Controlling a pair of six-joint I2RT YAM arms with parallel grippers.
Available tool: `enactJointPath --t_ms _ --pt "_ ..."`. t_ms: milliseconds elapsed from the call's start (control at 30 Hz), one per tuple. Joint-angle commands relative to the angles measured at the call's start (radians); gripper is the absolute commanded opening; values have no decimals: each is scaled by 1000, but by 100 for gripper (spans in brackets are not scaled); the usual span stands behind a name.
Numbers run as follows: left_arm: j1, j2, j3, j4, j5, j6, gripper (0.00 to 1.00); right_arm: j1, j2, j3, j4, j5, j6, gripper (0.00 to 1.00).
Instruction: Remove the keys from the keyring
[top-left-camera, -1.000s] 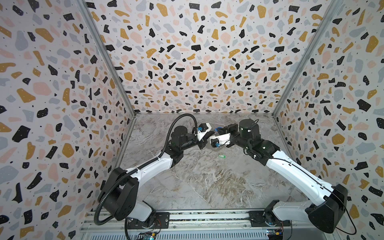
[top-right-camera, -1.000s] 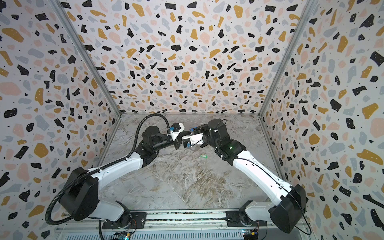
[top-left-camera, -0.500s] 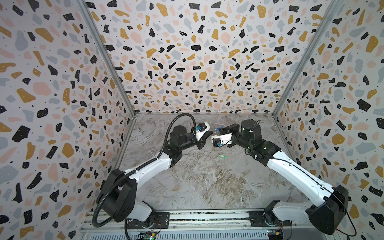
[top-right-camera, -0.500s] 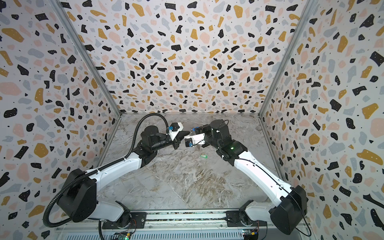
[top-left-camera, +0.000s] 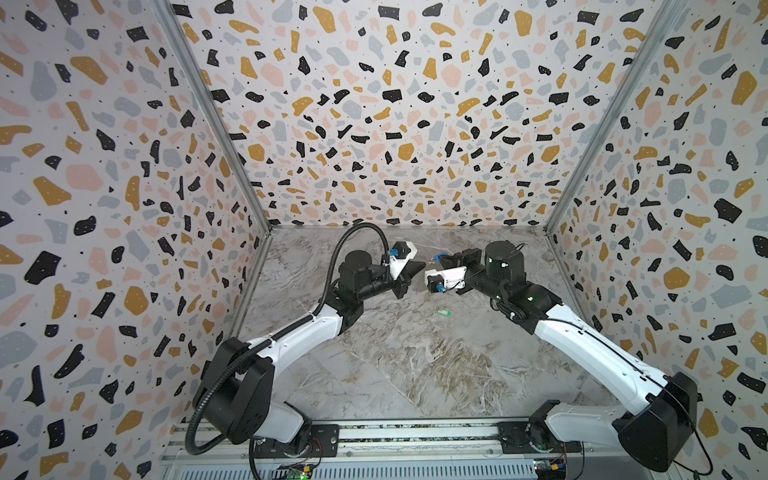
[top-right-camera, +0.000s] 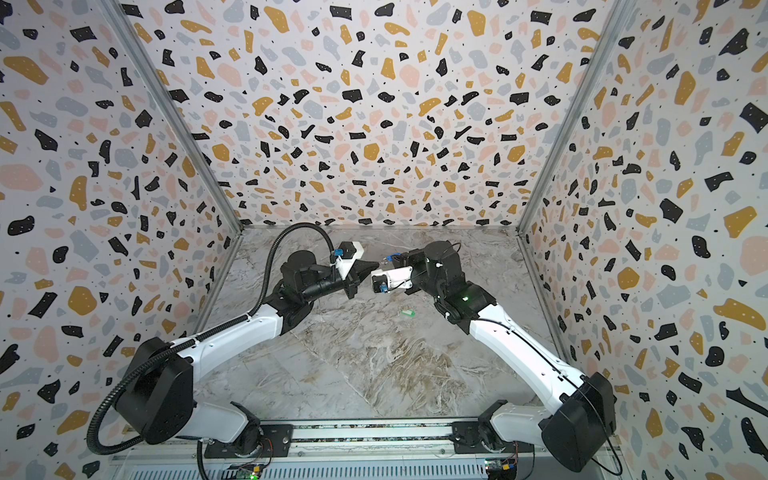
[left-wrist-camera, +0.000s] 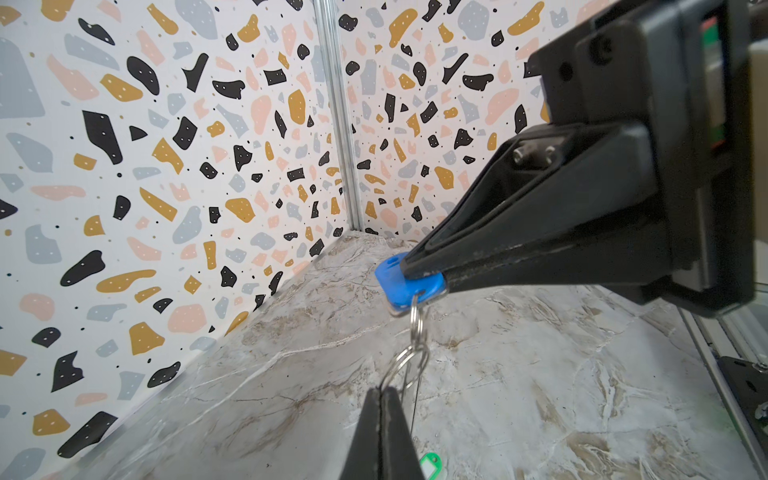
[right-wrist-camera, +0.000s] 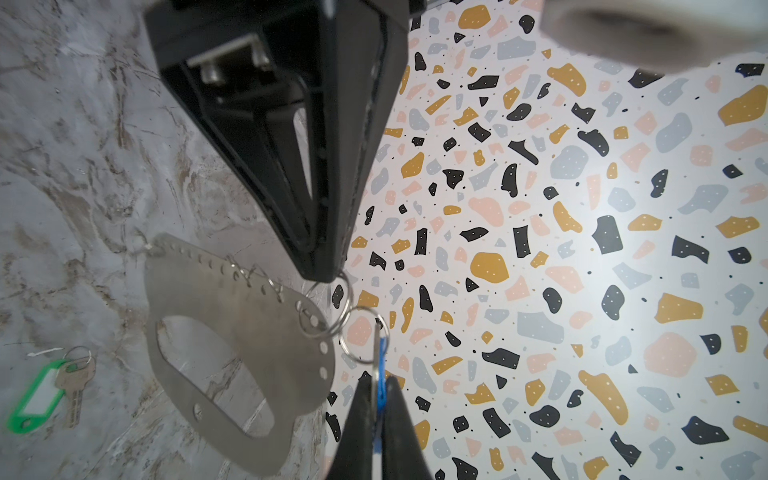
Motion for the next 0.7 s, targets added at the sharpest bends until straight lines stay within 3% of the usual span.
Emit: enactJointPath --t_ms 0,667 --pt "9 -3 6 49 -14 -60 0 -18 4 7 65 8 58 0" --pt "9 9 -32 150 -33 -179 0 -47 55 -25 145 -61 170 0"
